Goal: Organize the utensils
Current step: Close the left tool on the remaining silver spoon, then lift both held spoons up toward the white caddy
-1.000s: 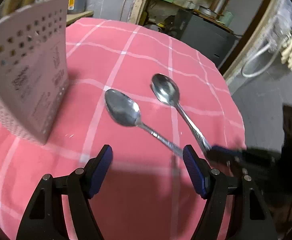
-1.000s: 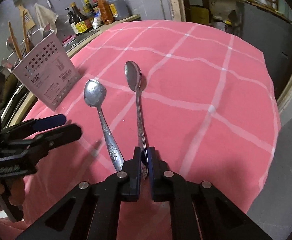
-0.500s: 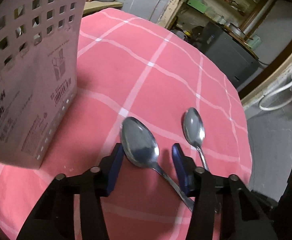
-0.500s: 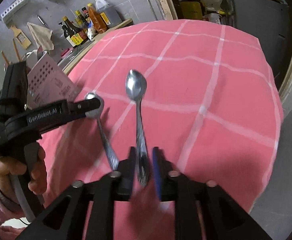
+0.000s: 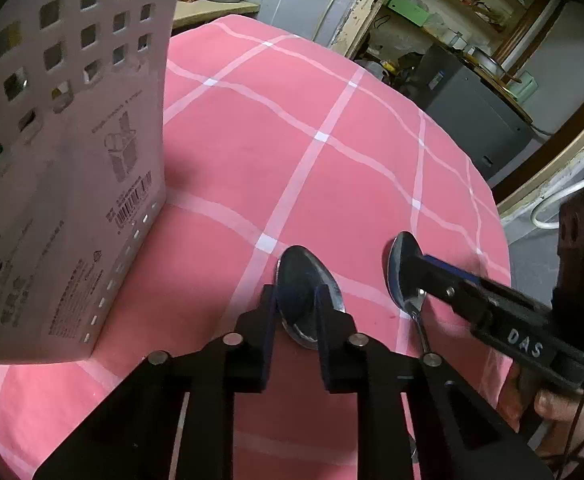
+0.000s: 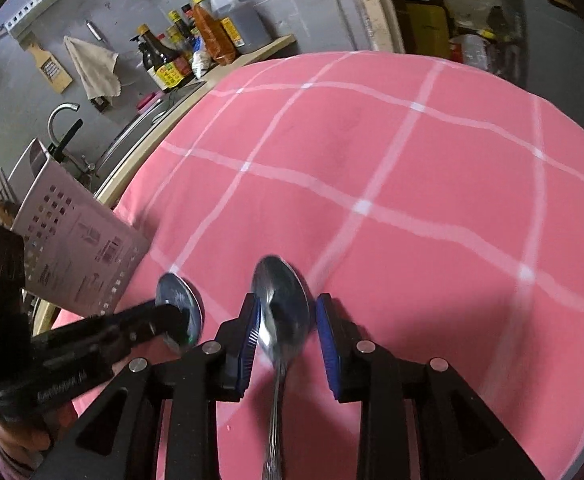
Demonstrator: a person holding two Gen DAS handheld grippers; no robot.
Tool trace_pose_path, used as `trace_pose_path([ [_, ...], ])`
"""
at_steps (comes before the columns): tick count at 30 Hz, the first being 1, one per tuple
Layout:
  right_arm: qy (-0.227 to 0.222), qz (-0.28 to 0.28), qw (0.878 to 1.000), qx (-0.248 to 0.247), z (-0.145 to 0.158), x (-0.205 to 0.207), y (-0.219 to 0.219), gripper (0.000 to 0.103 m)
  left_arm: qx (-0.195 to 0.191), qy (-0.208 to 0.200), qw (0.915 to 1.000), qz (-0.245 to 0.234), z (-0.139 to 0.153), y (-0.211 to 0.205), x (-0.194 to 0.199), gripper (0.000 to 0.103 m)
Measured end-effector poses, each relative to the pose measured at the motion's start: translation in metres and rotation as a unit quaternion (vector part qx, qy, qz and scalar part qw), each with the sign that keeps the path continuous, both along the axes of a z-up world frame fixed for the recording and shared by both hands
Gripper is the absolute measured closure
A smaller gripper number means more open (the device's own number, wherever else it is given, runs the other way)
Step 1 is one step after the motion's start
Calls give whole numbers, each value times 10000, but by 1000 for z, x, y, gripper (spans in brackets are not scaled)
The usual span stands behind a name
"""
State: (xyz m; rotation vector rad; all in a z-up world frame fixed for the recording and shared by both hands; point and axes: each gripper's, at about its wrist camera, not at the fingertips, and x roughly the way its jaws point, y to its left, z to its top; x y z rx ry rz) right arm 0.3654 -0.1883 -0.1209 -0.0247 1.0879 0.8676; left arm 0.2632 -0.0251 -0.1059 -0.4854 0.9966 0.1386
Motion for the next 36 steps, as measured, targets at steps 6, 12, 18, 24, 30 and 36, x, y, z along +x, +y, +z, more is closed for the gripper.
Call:
trace_pose_path([
  [6, 64, 280, 9995, -138, 2, 7, 6, 99, -218, -111, 9996, -156, 3, -1, 0, 101],
  [12, 311, 98, 9992, 236, 7, 3, -9, 101, -469, -201, 9980, -382, 8, -1, -2, 103],
  [18, 296, -214, 9987, 368, 14, -11, -23, 101, -437, -224, 9964, -691, 17, -9, -4, 103],
  [24, -180, -601, 9969, 479, 43, -31, -40, 101, -63, -410, 9927, -1136, 34, -31, -10, 103],
  [30, -501, -855, 9942, 426, 57, -46, -49, 101, 43, -466, 9904, -1299, 40, -38, -12, 103],
  [36, -777, -1267, 9876, 505, 68, -57, -62, 101, 230, -685, 9883, -1343, 57, -38, -20, 103],
])
